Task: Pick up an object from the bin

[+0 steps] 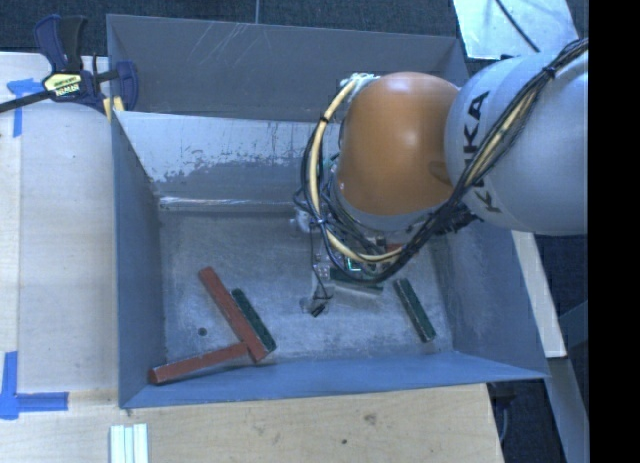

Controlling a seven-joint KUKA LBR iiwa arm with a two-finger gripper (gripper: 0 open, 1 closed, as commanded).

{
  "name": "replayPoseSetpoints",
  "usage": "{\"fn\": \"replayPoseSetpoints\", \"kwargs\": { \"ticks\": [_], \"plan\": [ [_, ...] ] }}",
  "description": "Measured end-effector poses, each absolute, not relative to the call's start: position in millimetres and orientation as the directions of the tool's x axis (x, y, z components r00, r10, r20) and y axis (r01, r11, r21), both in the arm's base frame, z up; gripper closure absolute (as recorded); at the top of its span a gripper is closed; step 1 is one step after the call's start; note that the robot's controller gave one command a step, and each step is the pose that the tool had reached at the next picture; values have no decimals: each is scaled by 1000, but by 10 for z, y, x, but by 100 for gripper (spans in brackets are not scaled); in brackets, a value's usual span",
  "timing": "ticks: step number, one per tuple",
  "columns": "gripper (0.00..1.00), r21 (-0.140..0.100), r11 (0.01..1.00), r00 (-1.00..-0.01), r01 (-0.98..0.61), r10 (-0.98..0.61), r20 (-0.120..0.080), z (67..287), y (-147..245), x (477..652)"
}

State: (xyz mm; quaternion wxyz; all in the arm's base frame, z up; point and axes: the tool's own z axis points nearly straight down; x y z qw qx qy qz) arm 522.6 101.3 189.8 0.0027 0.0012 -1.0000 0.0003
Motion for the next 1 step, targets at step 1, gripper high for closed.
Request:
{"fn": "replayPoseSetpoints", "kwargs": {
  "ticks": [1],
  "plan": [
    [0,-3,981,-981,194,194,6,900,760,4948]
  ]
}}
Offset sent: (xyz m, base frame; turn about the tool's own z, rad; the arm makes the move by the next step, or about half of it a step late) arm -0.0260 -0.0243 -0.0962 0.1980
